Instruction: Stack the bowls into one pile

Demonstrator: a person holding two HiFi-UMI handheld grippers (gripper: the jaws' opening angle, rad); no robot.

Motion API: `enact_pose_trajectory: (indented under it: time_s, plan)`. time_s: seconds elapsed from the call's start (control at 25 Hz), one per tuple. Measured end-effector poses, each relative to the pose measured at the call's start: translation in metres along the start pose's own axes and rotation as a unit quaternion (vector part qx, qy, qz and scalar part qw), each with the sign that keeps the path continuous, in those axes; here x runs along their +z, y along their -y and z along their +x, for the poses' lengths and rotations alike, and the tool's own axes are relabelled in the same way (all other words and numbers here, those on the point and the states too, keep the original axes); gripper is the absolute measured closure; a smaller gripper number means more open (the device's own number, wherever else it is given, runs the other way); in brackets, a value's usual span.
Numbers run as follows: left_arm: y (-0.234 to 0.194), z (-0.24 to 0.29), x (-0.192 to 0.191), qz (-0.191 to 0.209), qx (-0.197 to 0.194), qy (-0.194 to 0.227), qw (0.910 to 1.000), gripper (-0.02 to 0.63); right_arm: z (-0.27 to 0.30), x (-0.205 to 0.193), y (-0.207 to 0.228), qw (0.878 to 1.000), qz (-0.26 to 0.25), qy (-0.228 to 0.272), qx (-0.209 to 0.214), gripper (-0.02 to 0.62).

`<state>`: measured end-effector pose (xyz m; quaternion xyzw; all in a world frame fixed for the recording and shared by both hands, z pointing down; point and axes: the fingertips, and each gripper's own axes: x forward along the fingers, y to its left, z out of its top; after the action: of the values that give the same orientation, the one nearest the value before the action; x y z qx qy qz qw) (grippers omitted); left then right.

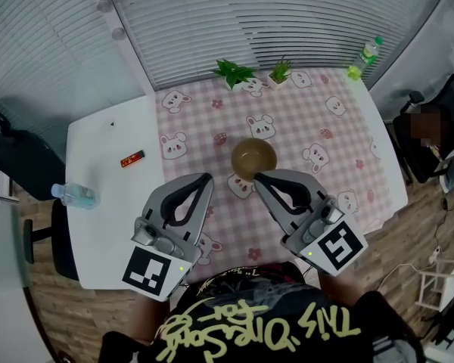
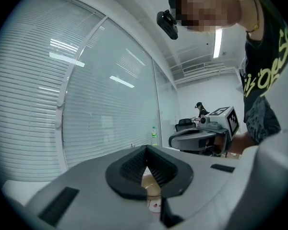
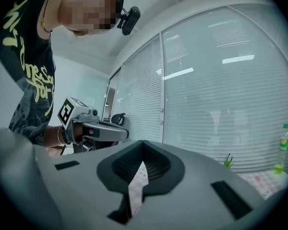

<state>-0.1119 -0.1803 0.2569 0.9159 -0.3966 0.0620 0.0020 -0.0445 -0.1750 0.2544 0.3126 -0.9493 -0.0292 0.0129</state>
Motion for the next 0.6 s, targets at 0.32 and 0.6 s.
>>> enact_pose_trajectory:
  time_s: [0.32,0.6]
  plan:
    - [0.002,0.0,0.0006,-0.002,0.001,-0.002,1.0,0.611,-0.0024,0.0045,-0.0003,1.0,-0.002,0.001,-0.003,0.594]
    - [0.0054,-0.0005,0.0016,-0.002,0.0,-0.002,1.0,0.611,-0.0046,0.0049,-0.0009,1.0,0.004,0.007,-0.006,0.593]
